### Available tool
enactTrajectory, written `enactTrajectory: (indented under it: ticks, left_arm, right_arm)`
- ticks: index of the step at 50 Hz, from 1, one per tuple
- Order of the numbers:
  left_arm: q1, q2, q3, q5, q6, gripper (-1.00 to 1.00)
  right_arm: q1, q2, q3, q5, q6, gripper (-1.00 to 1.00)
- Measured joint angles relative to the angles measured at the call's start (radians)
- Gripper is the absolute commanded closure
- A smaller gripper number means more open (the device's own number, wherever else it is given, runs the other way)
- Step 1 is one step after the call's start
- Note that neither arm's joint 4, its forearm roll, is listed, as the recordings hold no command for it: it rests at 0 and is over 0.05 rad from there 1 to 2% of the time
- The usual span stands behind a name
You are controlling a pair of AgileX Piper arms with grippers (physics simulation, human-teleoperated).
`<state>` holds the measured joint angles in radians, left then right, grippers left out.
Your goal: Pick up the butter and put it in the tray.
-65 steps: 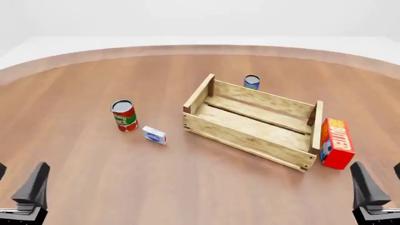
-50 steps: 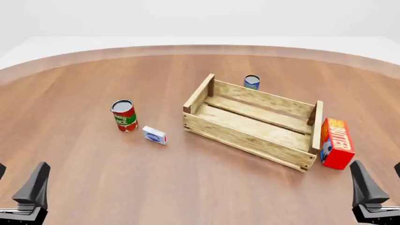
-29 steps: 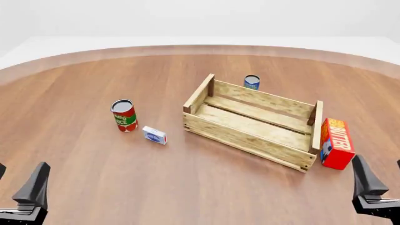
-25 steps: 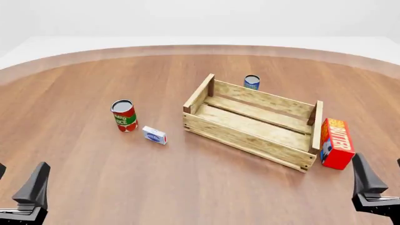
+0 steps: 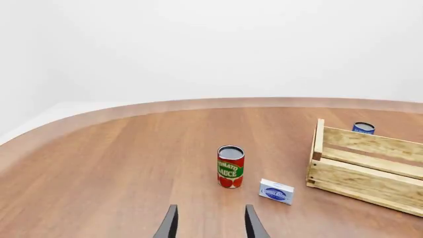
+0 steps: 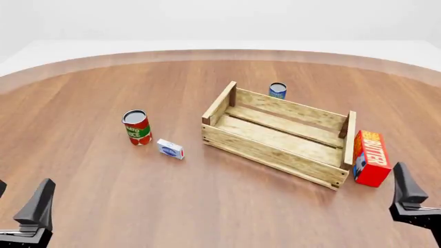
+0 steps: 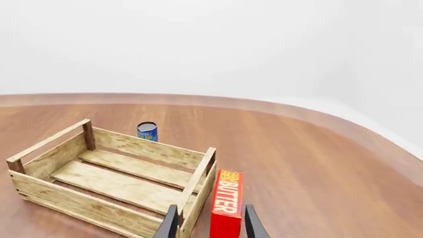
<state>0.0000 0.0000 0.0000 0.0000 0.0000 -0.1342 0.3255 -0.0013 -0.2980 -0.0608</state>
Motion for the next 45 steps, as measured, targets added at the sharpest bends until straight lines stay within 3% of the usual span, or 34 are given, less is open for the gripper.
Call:
enactTrajectory:
  ticks: [19,45]
  left_arm:
    - [0.000,0.000,0.000,0.000,0.000,-1.00]
    - [0.000,0.000,0.000,0.000,0.000,-1.00]
  right_arm:
    - [-0.045,0.148,0.001,-0.122,-0.009,-1.00]
    - [-0.082,0.554,0.001,-0.475,0.014,-1.00]
